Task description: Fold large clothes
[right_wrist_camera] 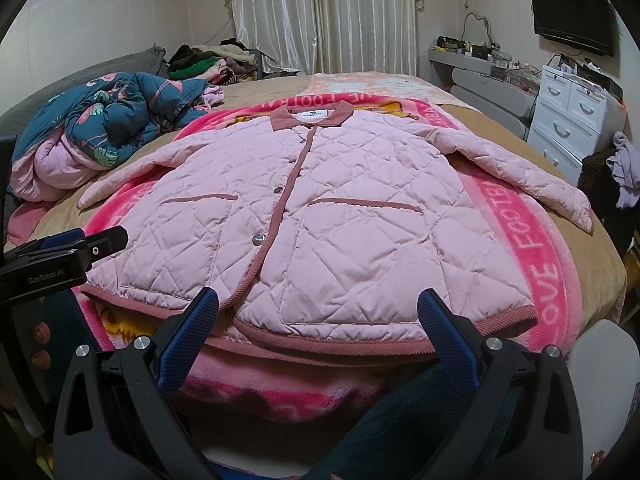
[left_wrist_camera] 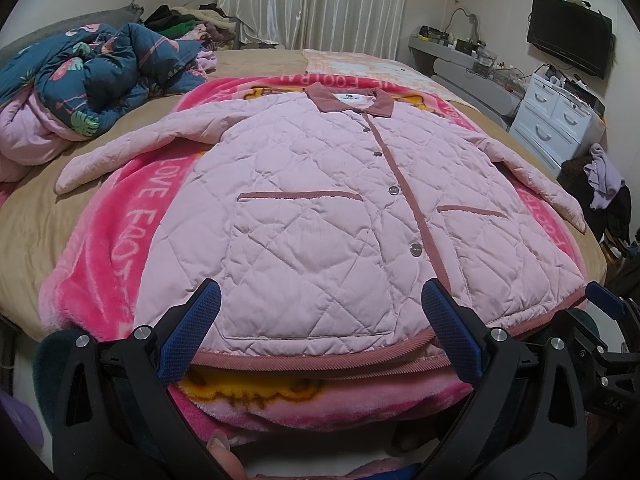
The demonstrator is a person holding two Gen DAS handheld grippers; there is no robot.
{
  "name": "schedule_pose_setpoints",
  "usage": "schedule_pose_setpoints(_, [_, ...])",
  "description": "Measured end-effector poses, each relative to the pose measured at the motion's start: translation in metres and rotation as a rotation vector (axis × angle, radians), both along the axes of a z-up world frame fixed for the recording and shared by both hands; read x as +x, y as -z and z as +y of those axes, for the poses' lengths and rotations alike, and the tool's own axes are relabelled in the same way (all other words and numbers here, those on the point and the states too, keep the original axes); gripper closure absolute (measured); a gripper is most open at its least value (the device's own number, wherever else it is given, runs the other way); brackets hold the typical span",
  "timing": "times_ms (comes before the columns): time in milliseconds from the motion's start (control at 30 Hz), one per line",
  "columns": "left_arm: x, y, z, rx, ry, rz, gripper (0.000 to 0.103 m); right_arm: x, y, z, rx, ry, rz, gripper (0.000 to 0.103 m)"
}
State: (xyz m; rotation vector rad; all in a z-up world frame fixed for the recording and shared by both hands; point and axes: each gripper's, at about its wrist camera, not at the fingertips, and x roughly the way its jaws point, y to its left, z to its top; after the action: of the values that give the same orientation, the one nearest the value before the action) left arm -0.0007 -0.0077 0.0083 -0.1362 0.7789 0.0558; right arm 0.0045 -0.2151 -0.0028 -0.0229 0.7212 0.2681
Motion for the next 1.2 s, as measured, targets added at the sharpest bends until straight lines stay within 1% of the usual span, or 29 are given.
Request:
schedule_pose_setpoints(433, [0.000, 0.001, 0.000, 0.003, -0.001, -0.002, 0.009, 0.000, 0.001, 0.000, -0.001, -0.002, 0.006, 0.004])
schedule_pose_setpoints(800, [0.001, -0.005, -0.002, 0.000, 0.009, 0.002, 0.009, 0.002, 0.006, 0.002, -0.002, -0.008, 0.017, 0.004])
schedule_pose_setpoints(1000, [0.003, -0.008, -0.004, -0.004, 0.008, -0.009, 0.009, 0.014, 0.010, 0.006, -0.026, -0.013, 0.041, 0.004])
schedule_pose_setpoints(1200, [0.028, -0.008, 0.003, -0.004, -0.003, -0.004, 0.009, 0.037, -0.002, 0.009, -0.034, -0.013, 0.036, 0.004])
